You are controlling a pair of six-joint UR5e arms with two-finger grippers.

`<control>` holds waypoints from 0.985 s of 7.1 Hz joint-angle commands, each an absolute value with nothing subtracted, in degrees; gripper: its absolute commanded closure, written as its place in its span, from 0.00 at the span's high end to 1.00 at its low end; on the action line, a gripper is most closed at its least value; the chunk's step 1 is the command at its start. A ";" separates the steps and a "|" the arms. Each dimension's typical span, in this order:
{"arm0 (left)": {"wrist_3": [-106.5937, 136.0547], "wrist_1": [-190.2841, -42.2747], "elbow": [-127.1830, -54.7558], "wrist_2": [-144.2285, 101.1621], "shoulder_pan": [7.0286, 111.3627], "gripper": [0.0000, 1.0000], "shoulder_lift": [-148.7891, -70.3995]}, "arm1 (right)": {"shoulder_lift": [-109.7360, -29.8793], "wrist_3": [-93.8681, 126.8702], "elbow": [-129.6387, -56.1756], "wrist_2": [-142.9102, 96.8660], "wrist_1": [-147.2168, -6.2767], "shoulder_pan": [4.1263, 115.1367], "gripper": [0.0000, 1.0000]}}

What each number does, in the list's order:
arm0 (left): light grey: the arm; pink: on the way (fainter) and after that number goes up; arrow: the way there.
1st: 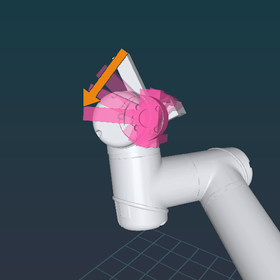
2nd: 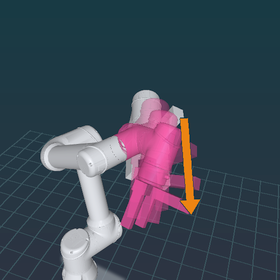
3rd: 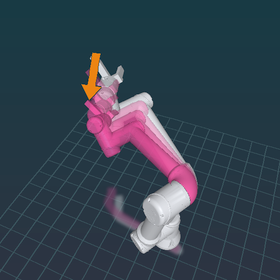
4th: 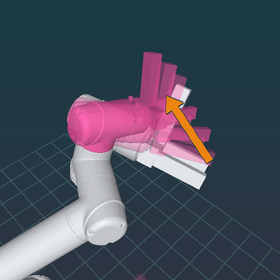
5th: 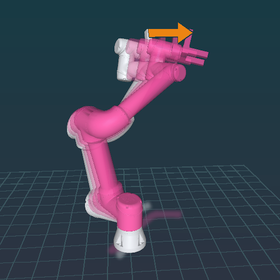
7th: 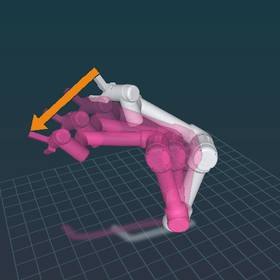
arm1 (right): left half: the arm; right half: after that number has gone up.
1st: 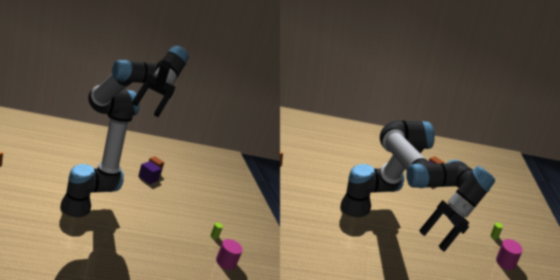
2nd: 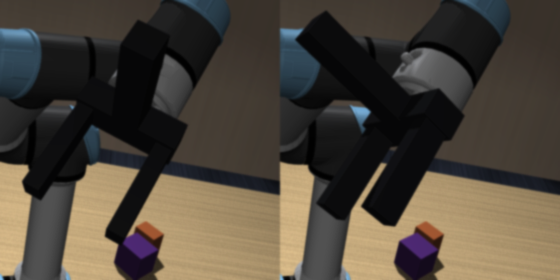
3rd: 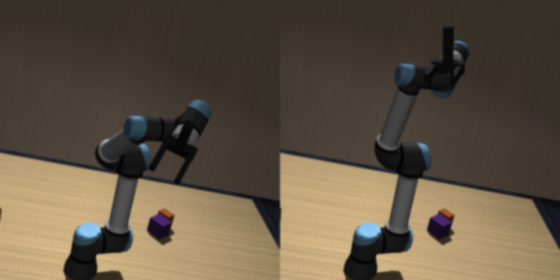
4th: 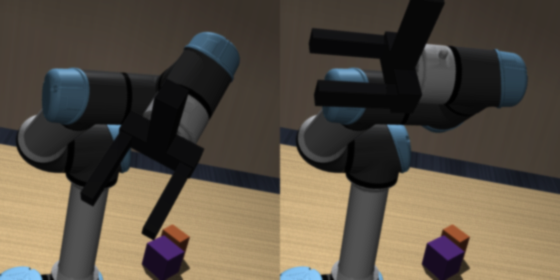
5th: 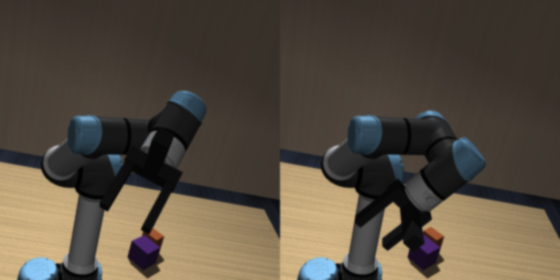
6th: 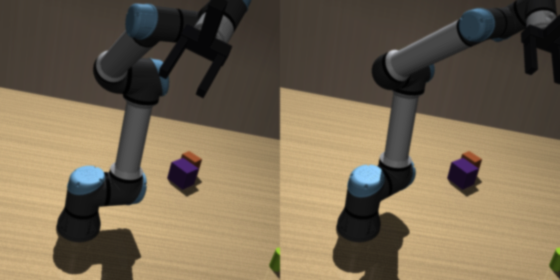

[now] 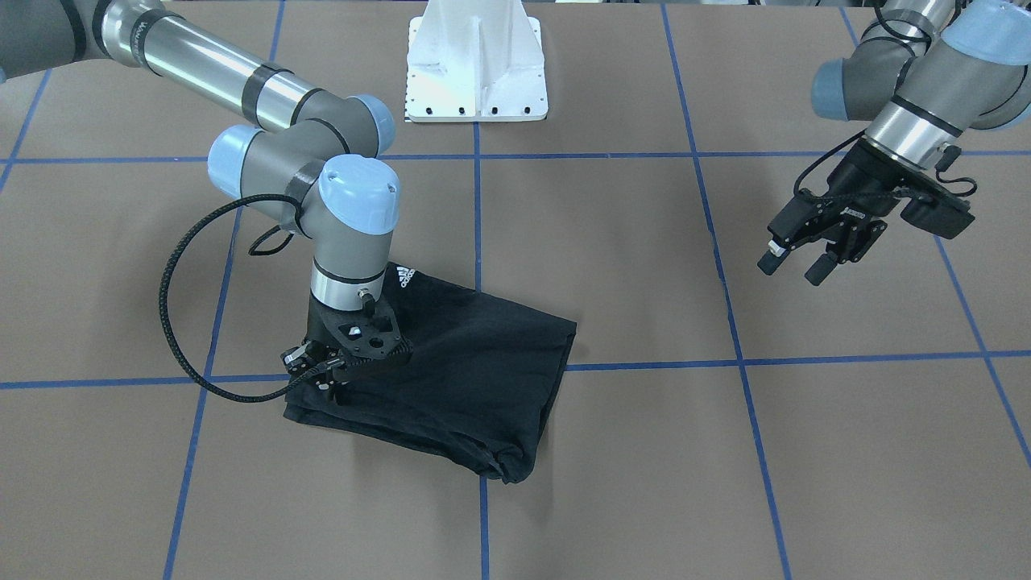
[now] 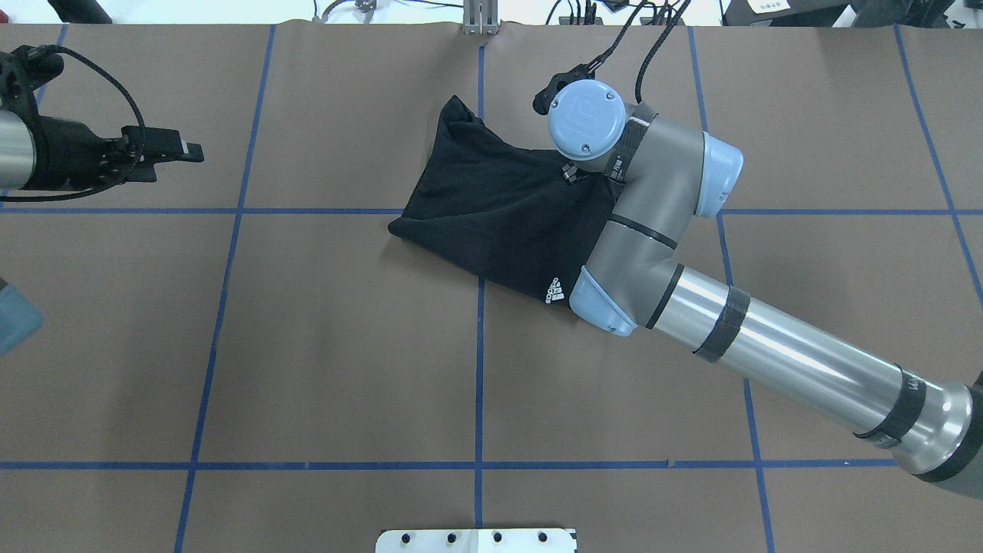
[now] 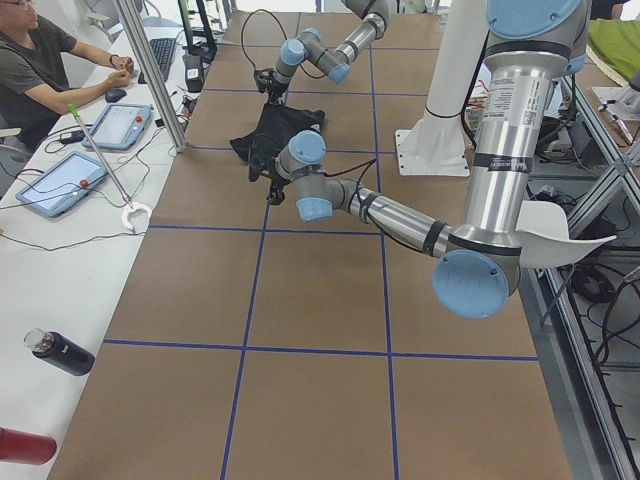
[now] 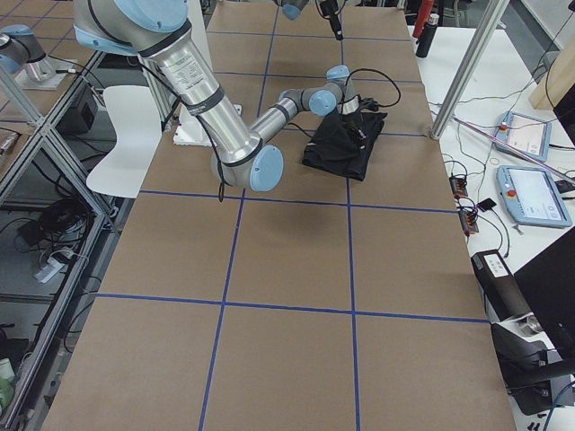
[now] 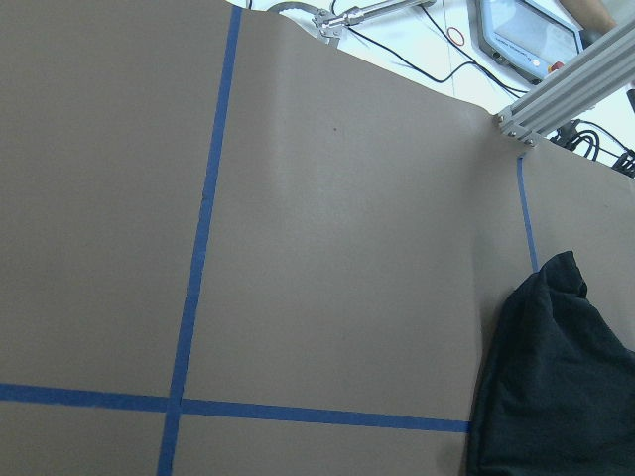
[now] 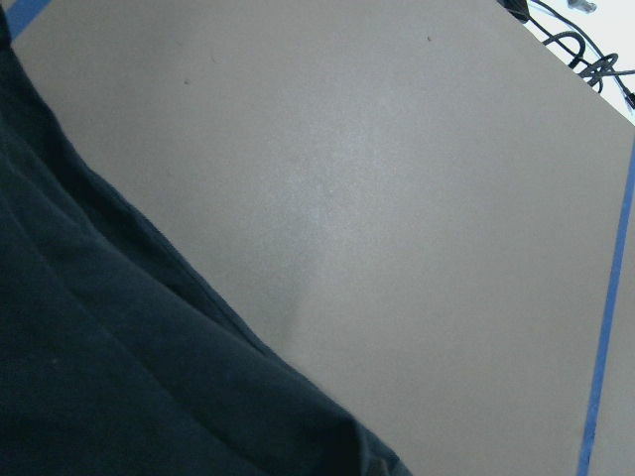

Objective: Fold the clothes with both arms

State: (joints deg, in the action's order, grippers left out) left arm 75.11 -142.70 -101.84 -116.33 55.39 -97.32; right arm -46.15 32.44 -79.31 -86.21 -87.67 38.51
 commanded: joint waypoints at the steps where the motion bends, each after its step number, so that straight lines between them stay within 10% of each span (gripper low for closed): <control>1: 74.88 -142.73 -101.95 -116.63 55.37 1.00 -97.29 | -46.93 32.43 -79.28 -88.57 -84.21 40.24 1.00; 7: 47.78 -131.26 -100.47 -118.22 66.33 1.00 -96.24 | -62.37 26.39 -91.11 -120.40 -85.60 64.05 1.00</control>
State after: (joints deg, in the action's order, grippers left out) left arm 54.94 -135.75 -101.31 -118.58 63.26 -96.05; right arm -57.25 29.08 -86.66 -117.78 -84.87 60.28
